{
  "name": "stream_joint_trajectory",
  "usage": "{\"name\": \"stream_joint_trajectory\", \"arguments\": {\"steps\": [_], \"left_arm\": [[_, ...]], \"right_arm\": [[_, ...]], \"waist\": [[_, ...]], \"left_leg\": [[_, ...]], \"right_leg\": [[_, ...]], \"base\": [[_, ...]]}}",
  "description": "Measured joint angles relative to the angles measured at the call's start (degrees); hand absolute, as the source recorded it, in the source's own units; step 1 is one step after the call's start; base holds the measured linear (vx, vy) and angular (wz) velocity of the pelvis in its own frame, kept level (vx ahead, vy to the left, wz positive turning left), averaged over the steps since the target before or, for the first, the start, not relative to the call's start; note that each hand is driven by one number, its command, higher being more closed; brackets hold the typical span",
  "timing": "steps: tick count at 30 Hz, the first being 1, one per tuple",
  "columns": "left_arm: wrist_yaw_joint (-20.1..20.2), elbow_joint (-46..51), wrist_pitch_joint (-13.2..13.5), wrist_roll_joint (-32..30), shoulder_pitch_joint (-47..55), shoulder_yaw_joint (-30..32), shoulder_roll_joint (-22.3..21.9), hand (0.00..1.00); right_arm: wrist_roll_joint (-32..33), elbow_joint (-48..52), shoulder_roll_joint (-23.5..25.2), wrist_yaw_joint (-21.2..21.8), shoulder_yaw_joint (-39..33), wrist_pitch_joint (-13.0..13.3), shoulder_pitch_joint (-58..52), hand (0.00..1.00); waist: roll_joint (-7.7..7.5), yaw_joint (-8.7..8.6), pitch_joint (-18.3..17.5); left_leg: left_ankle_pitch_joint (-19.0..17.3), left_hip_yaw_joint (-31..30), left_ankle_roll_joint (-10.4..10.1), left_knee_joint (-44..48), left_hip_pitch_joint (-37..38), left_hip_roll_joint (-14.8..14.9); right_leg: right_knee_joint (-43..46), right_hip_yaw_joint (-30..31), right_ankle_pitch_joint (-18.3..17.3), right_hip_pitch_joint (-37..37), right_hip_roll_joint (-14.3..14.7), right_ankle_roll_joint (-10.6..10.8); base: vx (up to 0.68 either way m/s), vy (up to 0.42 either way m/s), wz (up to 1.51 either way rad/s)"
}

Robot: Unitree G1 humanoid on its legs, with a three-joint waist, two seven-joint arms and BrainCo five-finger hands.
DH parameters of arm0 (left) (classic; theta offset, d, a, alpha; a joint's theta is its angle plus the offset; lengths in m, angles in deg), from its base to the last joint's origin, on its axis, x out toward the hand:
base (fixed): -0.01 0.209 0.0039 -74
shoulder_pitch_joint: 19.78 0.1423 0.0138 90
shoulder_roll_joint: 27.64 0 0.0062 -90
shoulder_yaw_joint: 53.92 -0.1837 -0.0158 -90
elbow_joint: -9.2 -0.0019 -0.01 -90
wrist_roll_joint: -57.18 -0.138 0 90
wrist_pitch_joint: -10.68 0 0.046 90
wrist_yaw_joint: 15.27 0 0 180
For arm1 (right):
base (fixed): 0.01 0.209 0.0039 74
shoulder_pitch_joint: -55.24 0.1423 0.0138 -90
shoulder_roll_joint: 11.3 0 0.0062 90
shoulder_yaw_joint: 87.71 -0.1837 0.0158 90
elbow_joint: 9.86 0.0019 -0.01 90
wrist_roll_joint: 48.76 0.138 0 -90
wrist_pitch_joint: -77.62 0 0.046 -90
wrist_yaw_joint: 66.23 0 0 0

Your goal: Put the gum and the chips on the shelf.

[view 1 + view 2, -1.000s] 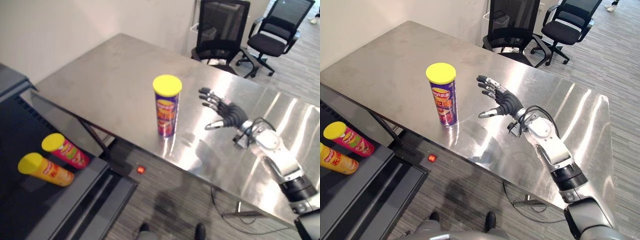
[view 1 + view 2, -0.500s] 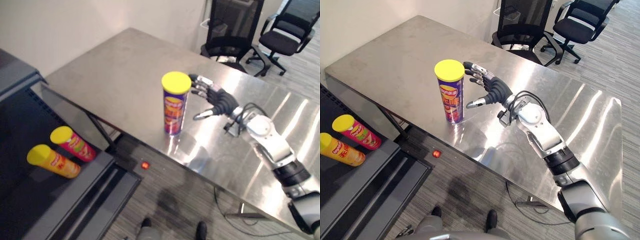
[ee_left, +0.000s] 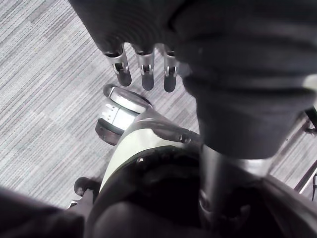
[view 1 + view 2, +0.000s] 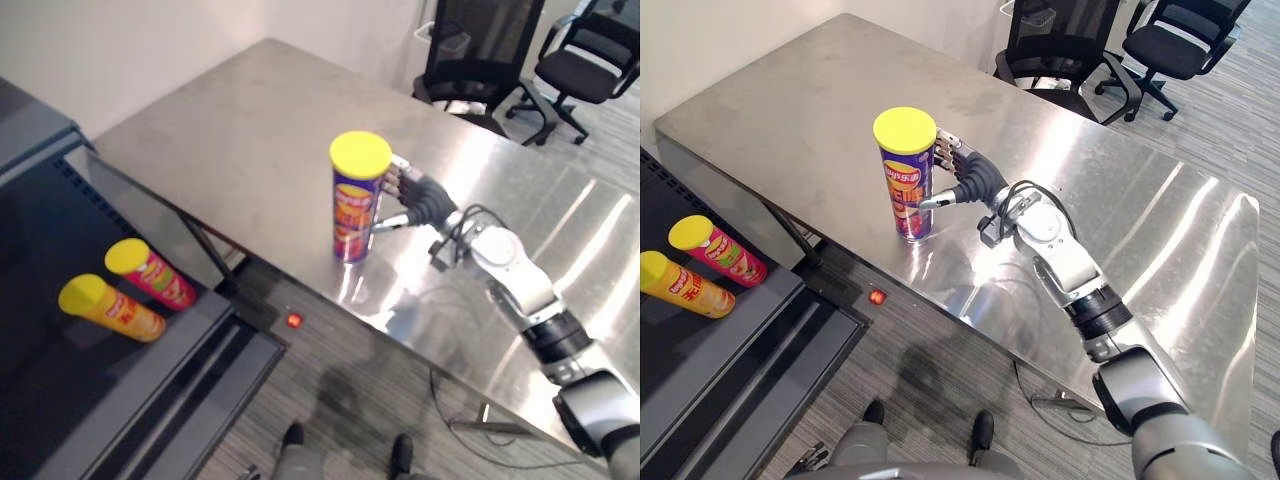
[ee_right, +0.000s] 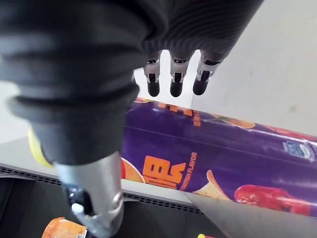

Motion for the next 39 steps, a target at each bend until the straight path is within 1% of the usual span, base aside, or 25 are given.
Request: {"name": "stream_joint_trajectory", "arguments": {"steps": [4, 7, 12, 16, 23, 25, 26, 33, 39], "left_arm": [[0.00, 0.12, 0.00, 0.00, -0.09, 0.00, -0.04, 0.00], [0.00, 1.00, 0.00, 0.00, -0.09, 0.09, -0.14, 0.00], [0.00, 1.45, 0.00, 0.00, -0.41, 0.09, -0.20, 0.00], [0.00, 1.51, 0.00, 0.01, -0.38, 0.18, -0.24, 0.00], [0.00, 1.57, 0.00, 0.40, -0.36, 0.56, -0.41, 0.00], [0.00, 1.56, -0.01, 1.56, -0.24, 0.56, -0.42, 0.00], [0.00, 1.58, 0.00, 1.61, -0.23, 0.57, -0.42, 0.00], [0.00, 1.88, 0.07, 2.11, -0.24, 0.66, -0.47, 0.00], [0.01, 2.24, 0.07, 2.12, -0.40, 0.73, -0.53, 0.00]], "right_arm": [[-0.03, -0.13, 0.00, -0.11, 0.00, 0.00, 0.00, 0.00], [-0.02, -0.24, 0.00, -0.37, -0.01, 0.00, 0.00, 0.00], [-0.01, -0.33, 0.06, -0.60, -0.01, -0.02, 0.00, 0.00], [-0.02, -0.75, 2.20, -1.03, 0.00, -0.02, 0.39, 0.00], [-0.03, -2.48, 2.25, -1.11, 0.31, -0.08, 1.69, 0.00], [-0.03, -2.49, 2.28, -1.12, 0.38, -0.10, 1.69, 0.00], [-0.04, -2.50, 2.30, -1.12, 0.38, -0.11, 1.69, 1.00], [-2.14, -2.88, 4.29, -1.90, 0.34, -0.15, 2.23, 1.00], [-2.38, -3.96, 4.45, -2.68, 0.15, -0.12, 3.08, 1.00]], "waist": [[0.08, 0.17, 0.29], [0.03, 0.36, 1.29], [0.05, 1.34, 1.69], [0.01, 1.38, 1.71], [-0.02, 1.59, 1.74], [-0.10, 1.65, 1.79], [-0.11, 1.69, 1.81], [-0.21, 1.81, 2.43], [-0.23, 2.53, 2.62]], "left_leg": [[0.00, 0.02, 0.00, 0.02, -0.02, 0.06], [0.00, 0.06, -0.01, 0.02, -0.05, 0.13], [0.03, 0.03, -0.06, 0.12, -0.05, 0.22], [0.03, 0.04, -0.06, 0.06, -0.05, 0.21], [0.03, 0.03, -0.06, 0.09, -0.06, 0.25], [0.03, 0.04, -0.06, 0.10, -0.06, 0.27], [0.03, 0.04, -0.06, 0.11, -0.06, 0.28], [0.02, 0.05, -0.07, 0.17, -0.01, 0.43], [0.02, 0.07, -0.09, 0.17, 0.02, 0.77]], "right_leg": [[0.00, 0.04, 0.00, 0.00, 0.04, 0.00], [0.00, 0.12, 0.00, 0.01, 0.10, 0.00], [-0.01, 0.08, 0.00, -0.02, 0.21, 0.00], [-0.01, 0.09, 0.01, -0.07, 0.21, 0.00], [-0.01, 0.10, 0.03, -0.06, 0.22, 0.01], [-0.01, 0.12, 0.02, -0.05, 0.23, 0.01], [-0.01, 0.12, 0.03, -0.05, 0.23, 0.02], [-0.01, 0.15, 0.04, 0.01, 0.35, 0.02], [-0.16, 0.29, 0.50, 0.07, 0.67, -0.02]], "base": [[0.00, 0.000, 0.00], [0.00, 0.000, 0.00], [0.00, 0.000, 0.00], [0.00, 0.000, 0.00], [0.00, 0.000, 0.00], [0.00, 0.000, 0.00], [0.00, 0.000, 0.00], [0.00, 0.000, 0.00], [0.00, 0.000, 0.00]]}}
